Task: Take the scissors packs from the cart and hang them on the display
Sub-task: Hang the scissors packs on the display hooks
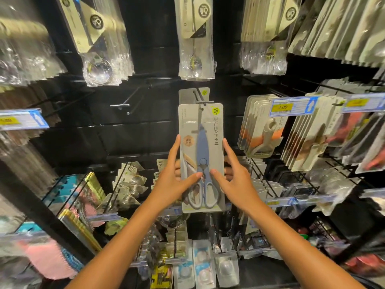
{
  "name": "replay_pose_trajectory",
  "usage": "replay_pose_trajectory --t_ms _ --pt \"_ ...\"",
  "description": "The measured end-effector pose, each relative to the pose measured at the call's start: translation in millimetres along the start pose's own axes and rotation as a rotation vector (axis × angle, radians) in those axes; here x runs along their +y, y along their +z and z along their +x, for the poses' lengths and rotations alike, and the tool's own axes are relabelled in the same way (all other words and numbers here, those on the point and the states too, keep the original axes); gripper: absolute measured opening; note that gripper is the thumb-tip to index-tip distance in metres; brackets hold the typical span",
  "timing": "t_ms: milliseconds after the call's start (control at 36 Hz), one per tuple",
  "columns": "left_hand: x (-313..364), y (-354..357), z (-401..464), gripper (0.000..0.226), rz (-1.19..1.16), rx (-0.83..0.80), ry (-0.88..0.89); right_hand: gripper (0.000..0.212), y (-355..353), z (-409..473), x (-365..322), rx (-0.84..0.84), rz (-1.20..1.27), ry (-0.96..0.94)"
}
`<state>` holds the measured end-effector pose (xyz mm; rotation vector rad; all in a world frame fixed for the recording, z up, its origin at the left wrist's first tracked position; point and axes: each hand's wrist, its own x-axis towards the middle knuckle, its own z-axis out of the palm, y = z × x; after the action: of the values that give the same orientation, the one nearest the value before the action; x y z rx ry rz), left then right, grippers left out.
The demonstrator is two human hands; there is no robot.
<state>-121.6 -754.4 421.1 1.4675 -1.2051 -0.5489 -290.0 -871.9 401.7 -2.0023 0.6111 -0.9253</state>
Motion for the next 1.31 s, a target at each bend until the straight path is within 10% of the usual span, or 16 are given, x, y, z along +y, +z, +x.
replay_pose_trajectory --t_ms 500,944,1306 --pt "-3 -12 103 0.107 0.102 -0.069 -0.170 0.123 27 143 60 -0.102 -0.107 0.114" --pt "-11 -16 109 0.092 0.422 0.012 -0.243 0.090 27 142 57 -0.083 -0.033 0.150" --pt "-71 -82 -58 0.074 1.142 -0.080 -0.106 0.067 64 61 62 -0.689 -0.313 -0.215"
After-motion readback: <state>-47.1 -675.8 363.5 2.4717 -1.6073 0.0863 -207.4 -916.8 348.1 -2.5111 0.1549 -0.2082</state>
